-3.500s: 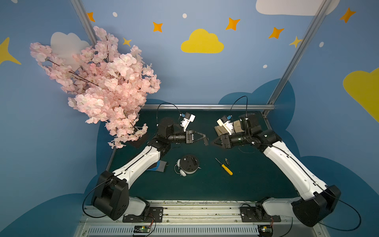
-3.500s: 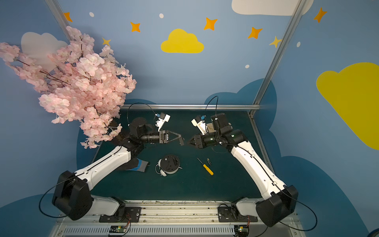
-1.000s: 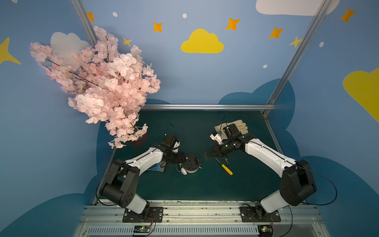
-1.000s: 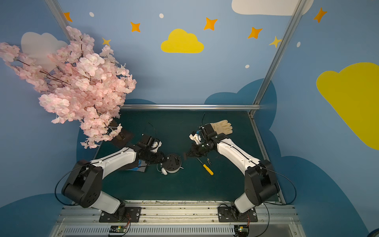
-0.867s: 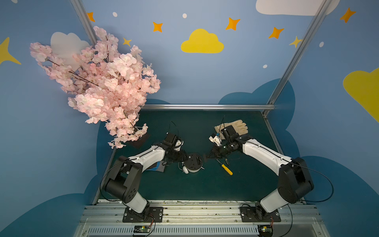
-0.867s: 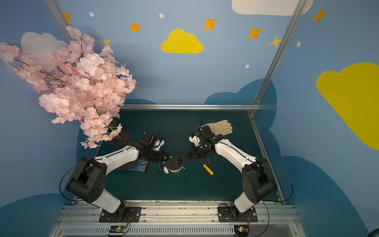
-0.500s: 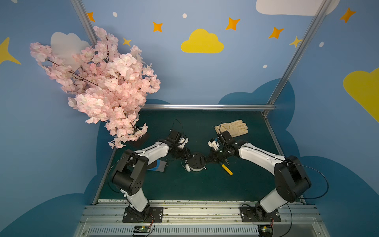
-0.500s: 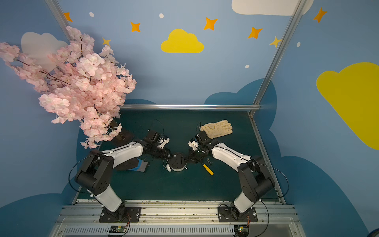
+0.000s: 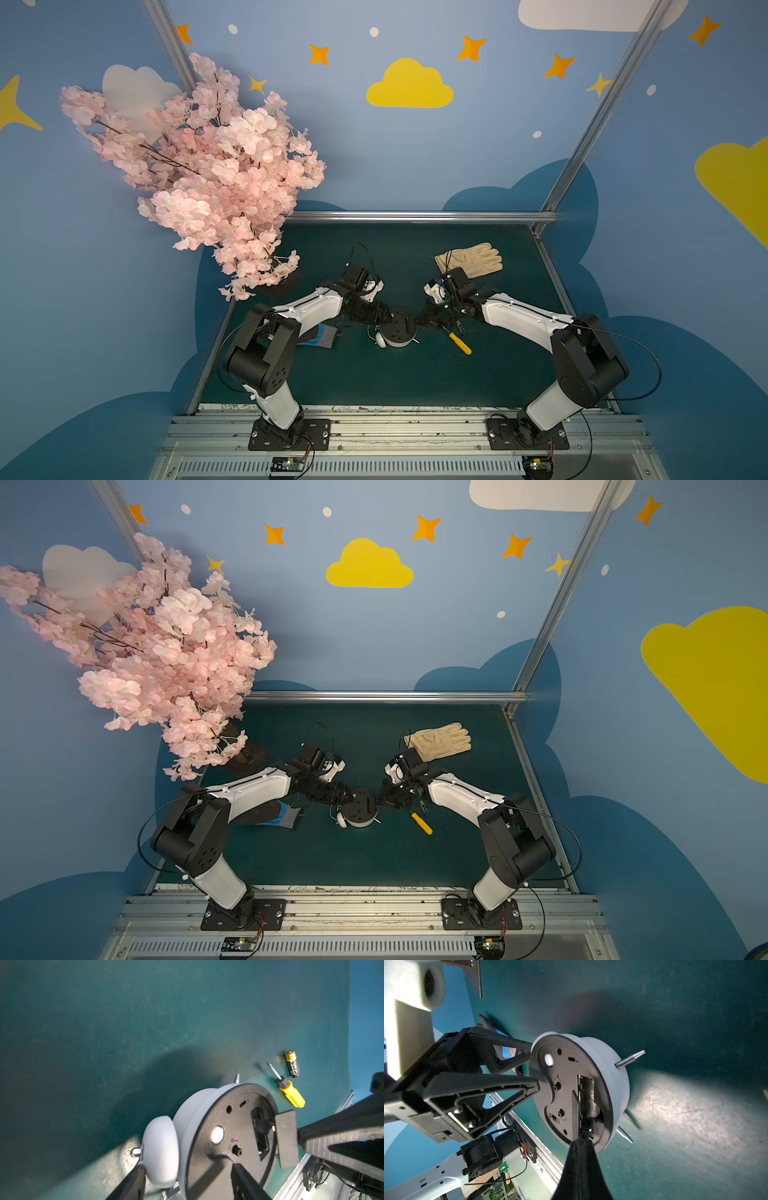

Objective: Remove the battery from the alarm
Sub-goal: Install the cover on the alarm.

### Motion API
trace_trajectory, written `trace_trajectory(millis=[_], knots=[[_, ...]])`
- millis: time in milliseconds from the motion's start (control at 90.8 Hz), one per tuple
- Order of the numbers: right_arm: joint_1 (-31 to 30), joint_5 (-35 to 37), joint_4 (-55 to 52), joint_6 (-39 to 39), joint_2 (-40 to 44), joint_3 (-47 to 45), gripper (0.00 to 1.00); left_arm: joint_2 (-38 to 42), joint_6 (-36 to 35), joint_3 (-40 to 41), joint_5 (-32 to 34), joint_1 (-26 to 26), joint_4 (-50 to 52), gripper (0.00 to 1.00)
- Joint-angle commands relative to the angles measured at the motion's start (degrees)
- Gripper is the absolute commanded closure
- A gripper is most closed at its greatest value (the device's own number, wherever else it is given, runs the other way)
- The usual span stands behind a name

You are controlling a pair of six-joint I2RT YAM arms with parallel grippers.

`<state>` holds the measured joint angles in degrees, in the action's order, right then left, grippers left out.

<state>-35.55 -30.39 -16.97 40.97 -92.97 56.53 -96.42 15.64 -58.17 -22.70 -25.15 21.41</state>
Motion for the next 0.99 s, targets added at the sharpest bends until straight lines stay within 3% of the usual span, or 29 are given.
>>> trace_trajectory(millis=[0,980], knots=[[-0.6,1.2,2.4,0.6,-0.8,0.0,1.00,1.9,0.0,0.4,-1.2,0.0,1.8,0.31],[-1.6,2.4,3.0,-2.2,-4.1,-0.1,1.00,1.2,0.3,1.0,-3.4,0.0,1.4,0.30]])
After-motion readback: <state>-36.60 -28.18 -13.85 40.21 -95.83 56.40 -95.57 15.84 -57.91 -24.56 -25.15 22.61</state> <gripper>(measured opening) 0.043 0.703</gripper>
